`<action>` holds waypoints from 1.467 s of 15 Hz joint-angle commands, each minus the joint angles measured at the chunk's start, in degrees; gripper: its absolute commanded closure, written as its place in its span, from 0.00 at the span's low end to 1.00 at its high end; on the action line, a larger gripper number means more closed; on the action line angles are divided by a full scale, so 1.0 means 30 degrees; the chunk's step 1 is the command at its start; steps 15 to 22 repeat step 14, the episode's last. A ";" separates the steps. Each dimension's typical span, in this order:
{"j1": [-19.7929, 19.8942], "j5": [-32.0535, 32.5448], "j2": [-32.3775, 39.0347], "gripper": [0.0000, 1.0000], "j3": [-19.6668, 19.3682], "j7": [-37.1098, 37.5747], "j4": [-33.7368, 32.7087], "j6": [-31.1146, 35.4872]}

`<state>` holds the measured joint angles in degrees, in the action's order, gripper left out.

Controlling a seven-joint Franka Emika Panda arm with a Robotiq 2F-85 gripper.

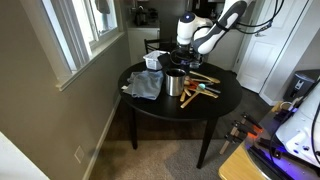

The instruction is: Put the black spatula in the silver tin

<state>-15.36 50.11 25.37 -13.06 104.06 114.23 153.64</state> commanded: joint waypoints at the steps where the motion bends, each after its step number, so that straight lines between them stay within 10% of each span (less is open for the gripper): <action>1: 0.0433 0.0675 -0.0433 0.01 0.0311 0.0844 0.0471 0.0229; 22: 0.0664 0.0262 -0.0053 0.00 0.0568 0.0149 -0.0051 -0.0178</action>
